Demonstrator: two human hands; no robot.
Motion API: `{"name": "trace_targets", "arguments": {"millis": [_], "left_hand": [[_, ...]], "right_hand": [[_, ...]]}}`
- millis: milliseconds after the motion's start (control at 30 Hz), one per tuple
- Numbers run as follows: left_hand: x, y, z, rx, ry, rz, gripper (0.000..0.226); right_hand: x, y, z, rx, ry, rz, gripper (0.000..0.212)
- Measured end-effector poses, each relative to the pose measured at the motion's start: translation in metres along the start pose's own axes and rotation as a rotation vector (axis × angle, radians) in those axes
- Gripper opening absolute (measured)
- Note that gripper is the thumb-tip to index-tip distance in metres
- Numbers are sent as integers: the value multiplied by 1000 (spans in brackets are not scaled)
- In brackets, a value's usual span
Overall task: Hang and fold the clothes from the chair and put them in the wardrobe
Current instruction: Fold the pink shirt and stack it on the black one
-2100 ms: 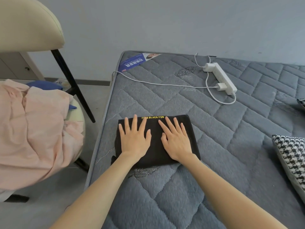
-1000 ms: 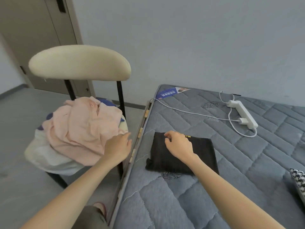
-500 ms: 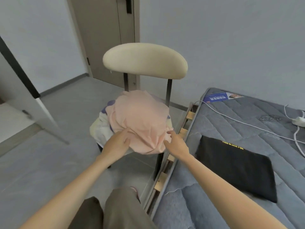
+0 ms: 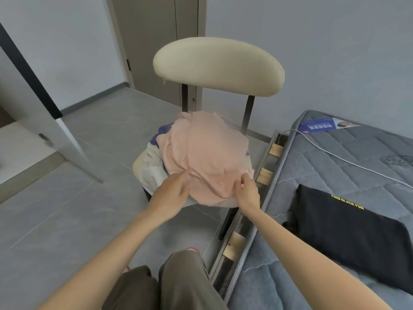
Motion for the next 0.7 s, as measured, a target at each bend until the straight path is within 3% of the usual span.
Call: {"name": "trace_targets", "arguments": {"millis": [100,233,400,533,633,700], "left_hand": [[1,-1,-15,78,6,9,61],[-2,4,-44,145,-5,-13,88],[-23,8,-83,181,-21,-231,110],[-51,6,-102,202,69,-398,90],[-70,6,-115,222,60,-464,42],[-84,10,-124,163,134,-447,28]], "right_hand": [[-32,9,34,-180,-204,-21,17],[-93,24,97,-325,-426,-51,14],[-152,54,158,-439,-689,20,12],[-189,87,185,-452,-878,69,11],[-214,105,194,-414,-1064,91,13],[-231,113,196,-387,-1156,45,14]]}}
Point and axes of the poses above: each hand's wrist, its own y-axis away from the middle knuckle, its own x-axis out of the palm, z = x × y, the point moved 4 cm from there along -y, towards the middle knuckle, and after that the axes turned 4 degrees about z, right-handed, at the moved point
